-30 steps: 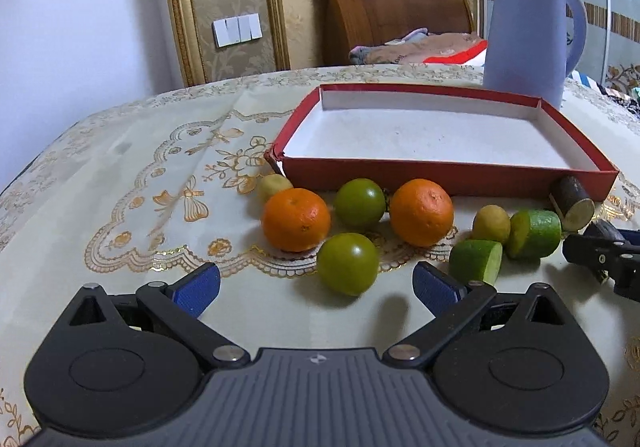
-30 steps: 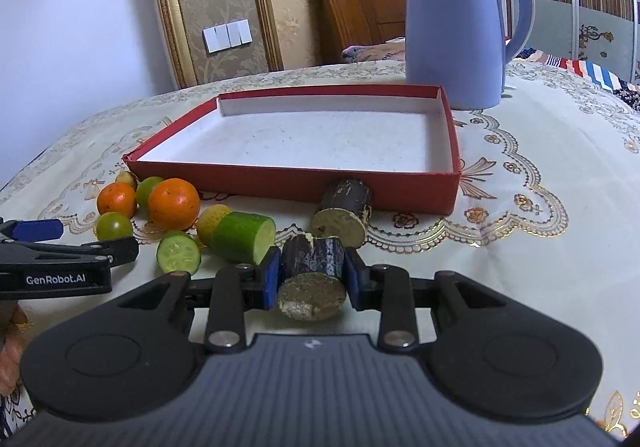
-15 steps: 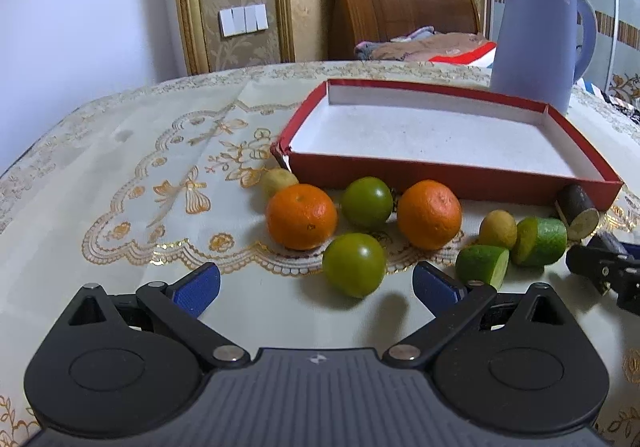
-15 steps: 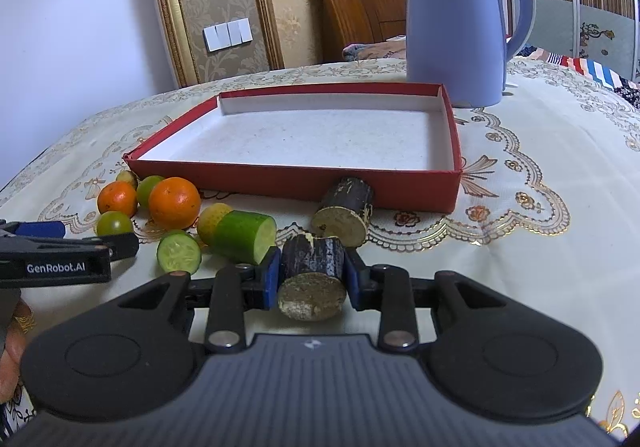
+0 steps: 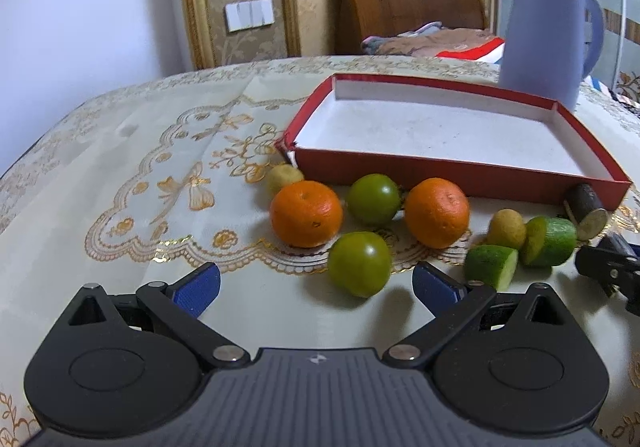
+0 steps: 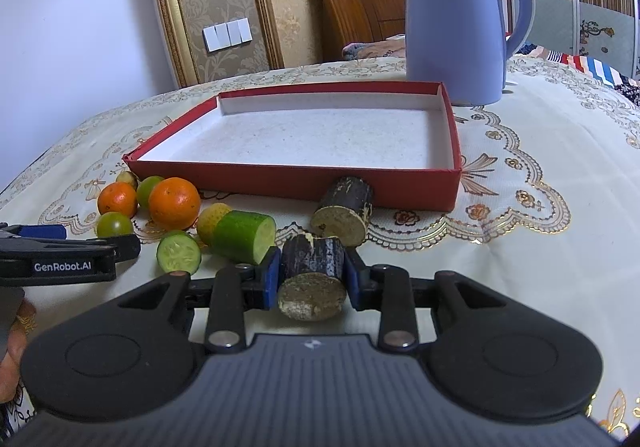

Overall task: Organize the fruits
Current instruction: 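Lift the dark log chunk with the right gripper while the left gripper approaches a green lime, then close the left gripper on the green lime while the right gripper holds the log chunk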

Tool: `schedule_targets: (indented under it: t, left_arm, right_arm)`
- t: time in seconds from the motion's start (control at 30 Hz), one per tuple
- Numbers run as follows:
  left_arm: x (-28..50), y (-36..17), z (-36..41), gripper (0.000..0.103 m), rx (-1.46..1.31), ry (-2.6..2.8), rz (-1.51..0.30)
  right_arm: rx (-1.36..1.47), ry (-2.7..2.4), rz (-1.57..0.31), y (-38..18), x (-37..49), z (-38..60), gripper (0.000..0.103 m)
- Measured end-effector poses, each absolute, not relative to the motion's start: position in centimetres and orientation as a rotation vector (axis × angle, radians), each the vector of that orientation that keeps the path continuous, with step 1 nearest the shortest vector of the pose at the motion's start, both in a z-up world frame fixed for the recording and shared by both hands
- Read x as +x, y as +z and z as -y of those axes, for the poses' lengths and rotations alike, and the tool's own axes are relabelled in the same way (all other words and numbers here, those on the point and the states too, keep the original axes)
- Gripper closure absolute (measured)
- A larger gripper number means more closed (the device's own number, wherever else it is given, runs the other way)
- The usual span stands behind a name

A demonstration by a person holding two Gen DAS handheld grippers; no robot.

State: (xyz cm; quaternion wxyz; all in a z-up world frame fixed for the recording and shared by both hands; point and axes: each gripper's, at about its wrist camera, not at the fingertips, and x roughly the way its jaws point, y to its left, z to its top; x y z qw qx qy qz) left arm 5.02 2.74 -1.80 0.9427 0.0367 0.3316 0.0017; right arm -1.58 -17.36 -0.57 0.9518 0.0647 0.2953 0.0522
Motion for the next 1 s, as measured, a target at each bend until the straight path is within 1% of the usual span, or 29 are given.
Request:
schedule_targets:
  t: [0.37, 0.63, 0.67, 0.7, 0.73, 0.77, 0.8, 0.83, 0.87, 0.9, 1.0]
  left_arm:
    - [5.07, -1.93, -2.57, 0.0, 0.095, 0.023, -0.689]
    - [5.34, -1.78, -3.21, 0.001, 0.041, 0.046, -0.682]
    - [5.26, -1.71, -3.37, 0.003, 0.026, 0.043, -0.678]
    - [5.2, -1.68, -3.44, 0.014, 0.018, 0.034, -0.679]
    - [5.16, -1.65, -3.45, 0.029, 0.01, 0.022, -0.681]
    - [5.13, -1.64, -3.39, 0.036, 0.006, 0.015, -0.685]
    - [5.09, -1.63, -3.2, 0.047, 0.016, 0.017, -0.684]
    - [4.95, -1.6, -3.0, 0.053, 0.033, 0.02, -0.678]
    - [4.85, -1.56, -2.89, 0.056, 0.035, 0.017, -0.676]
    - [4.8, -1.52, -2.89, 0.06, 0.029, 0.005, -0.678]
    - [4.7, -1.51, -2.85, 0.066, 0.027, -0.011, -0.676]
  right_arm:
    - [0.133, 0.105, -0.601, -0.59, -1.55, 17.39, 0.072]
    - [0.134, 0.105, -0.602, -0.61, -1.54, 17.39, 0.072]
    - [0.134, 0.105, -0.602, -0.62, -1.53, 17.39, 0.072]
    - [0.134, 0.104, -0.602, -0.62, -1.53, 17.38, 0.072]
    - [0.134, 0.104, -0.602, -0.63, -1.51, 17.38, 0.072]
    - [0.135, 0.104, -0.603, -0.65, -1.48, 17.4, 0.072]
    - [0.135, 0.103, -0.603, -0.66, -1.48, 17.4, 0.072]
    - [0.136, 0.103, -0.603, -0.65, -1.48, 17.4, 0.072]
    - [0.136, 0.103, -0.603, -0.65, -1.47, 17.38, 0.072]
    - [0.136, 0.103, -0.603, -0.65, -1.48, 17.4, 0.072]
    - [0.135, 0.103, -0.602, -0.65, -1.48, 17.39, 0.072]
